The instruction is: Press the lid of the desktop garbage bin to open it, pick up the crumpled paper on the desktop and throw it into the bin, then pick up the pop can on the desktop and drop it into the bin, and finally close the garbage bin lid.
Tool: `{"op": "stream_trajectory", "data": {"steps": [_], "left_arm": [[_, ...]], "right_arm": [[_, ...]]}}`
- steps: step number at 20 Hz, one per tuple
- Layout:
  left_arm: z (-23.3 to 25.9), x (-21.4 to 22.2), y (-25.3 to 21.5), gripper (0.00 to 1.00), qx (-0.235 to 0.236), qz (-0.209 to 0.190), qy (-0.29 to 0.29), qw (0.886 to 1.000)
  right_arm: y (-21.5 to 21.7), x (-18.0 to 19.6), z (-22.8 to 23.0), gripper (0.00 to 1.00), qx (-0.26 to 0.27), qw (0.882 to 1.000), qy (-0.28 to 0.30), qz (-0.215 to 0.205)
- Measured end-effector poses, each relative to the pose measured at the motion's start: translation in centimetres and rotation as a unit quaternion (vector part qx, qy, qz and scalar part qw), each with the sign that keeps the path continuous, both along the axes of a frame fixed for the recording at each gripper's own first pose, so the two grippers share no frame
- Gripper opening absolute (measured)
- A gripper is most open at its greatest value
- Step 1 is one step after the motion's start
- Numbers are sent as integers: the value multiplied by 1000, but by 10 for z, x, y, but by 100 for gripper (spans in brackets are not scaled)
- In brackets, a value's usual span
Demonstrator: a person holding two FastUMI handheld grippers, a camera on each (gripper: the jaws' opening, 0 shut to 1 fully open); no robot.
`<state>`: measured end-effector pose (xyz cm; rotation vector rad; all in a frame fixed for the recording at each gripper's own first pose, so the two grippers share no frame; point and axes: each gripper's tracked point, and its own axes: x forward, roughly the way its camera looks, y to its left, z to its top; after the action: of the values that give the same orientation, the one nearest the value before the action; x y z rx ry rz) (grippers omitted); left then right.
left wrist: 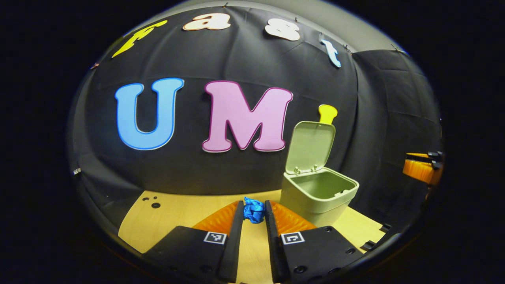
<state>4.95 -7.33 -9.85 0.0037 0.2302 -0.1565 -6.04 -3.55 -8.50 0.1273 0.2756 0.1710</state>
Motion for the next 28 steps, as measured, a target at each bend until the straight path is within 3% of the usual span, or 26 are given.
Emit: {"op": "stream_trajectory", "data": {"steps": [7,16,28], "left_arm": [[17,38,-53,36,-3,-61,-25,998],[-6,80,-118,36,9,-133,-14,991],[-56,118,-170,38,50,-169,24,984]], "right_arm": [[2,-6,-5,71,4,1000,2,-12],[-15,-9,-10,71,-2,999,8,-47],[-47,-16,-18,72,-9,995,16,-97]]}}
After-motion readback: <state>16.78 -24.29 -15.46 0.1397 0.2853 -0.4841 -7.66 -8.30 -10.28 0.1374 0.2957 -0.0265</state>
